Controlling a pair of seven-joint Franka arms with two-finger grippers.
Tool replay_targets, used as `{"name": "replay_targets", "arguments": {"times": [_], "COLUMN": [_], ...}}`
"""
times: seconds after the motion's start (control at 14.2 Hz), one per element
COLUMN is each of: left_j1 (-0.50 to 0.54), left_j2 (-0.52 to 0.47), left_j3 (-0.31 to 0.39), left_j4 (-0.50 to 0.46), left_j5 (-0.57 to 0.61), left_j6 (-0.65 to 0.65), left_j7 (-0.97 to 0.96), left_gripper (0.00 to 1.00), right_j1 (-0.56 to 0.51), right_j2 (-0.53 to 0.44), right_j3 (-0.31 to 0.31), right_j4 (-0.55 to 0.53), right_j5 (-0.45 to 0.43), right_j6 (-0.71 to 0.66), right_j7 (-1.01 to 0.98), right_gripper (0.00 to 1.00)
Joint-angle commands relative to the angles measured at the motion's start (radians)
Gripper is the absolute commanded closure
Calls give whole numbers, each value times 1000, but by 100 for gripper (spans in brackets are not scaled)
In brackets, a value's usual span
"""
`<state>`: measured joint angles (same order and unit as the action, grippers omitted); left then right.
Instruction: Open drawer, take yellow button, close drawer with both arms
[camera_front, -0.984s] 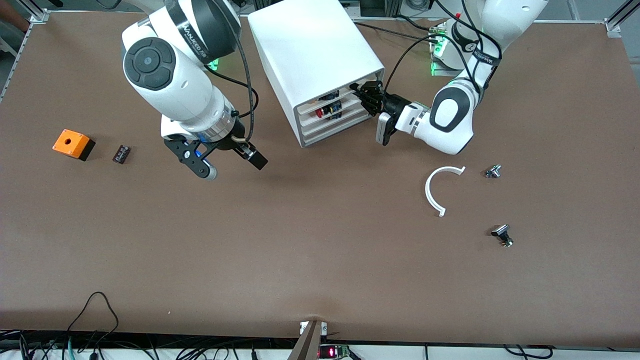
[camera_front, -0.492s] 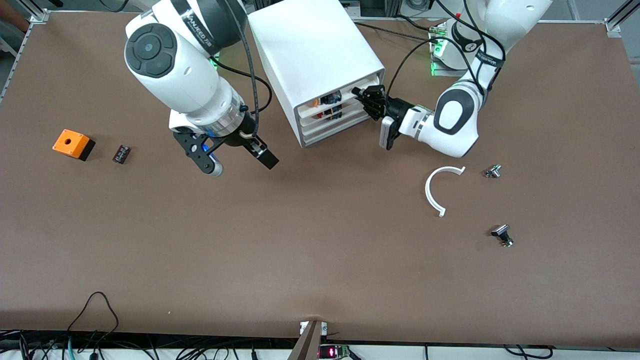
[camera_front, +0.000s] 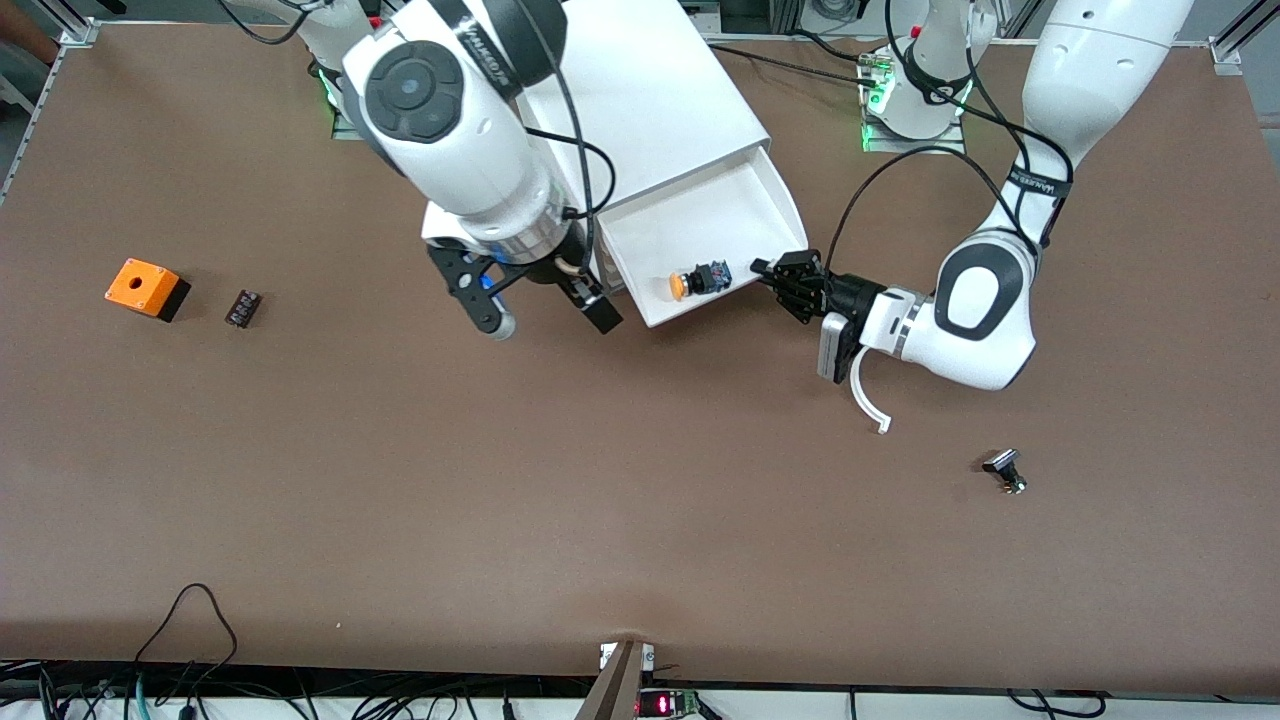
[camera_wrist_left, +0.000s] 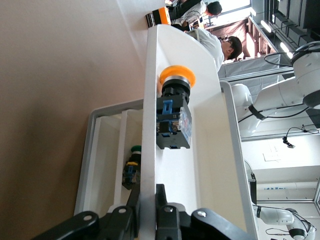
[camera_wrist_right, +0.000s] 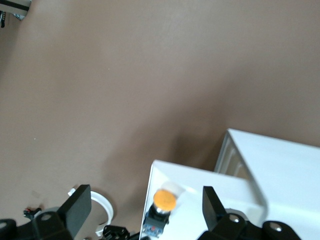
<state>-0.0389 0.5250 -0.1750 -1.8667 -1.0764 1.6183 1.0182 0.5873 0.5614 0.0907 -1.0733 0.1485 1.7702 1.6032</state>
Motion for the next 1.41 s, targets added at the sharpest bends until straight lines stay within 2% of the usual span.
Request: {"name": "replay_targets", "arguments": {"times": [0.0, 0.14, 0.21, 0.42, 0.77, 1.05, 1.2, 1.34], "left_j1": [17, 27, 31, 51, 99, 114, 99, 87], "left_j2": [49, 46, 41, 6, -5, -5, -7, -7], "left_j3": [-5, -3, -3, -1, -1, -1, -11, -24], "left_j4": [66, 66, 67, 104, 369, 519, 607, 682], "left_j5": [30, 30, 32, 105, 361, 586, 750, 919], "left_j6": [6, -24, -32, -64, -260, -319, -339, -347], "left_j7": [-13, -51, -84, -194, -579, -717, -776, -788], "left_gripper": [100, 4, 0, 0, 0, 0, 0, 0], "right_j1": [57, 86, 104, 155, 190, 209, 213, 213], "right_j2": [75, 86, 100, 152, 224, 239, 239, 239], "right_j3": [-12, -8, -6, -8, -14, -14, -14, -14], "right_j4": [94, 102, 102, 102, 101, 90, 82, 79], "right_j5": [2, 2, 2, 2, -1, -23, -26, -30], "right_j6": [29, 96, 130, 185, 224, 212, 210, 192], "right_j7": [101, 133, 159, 213, 236, 241, 264, 264], "right_gripper": [1, 1, 1, 1, 1, 1, 2, 7]}}
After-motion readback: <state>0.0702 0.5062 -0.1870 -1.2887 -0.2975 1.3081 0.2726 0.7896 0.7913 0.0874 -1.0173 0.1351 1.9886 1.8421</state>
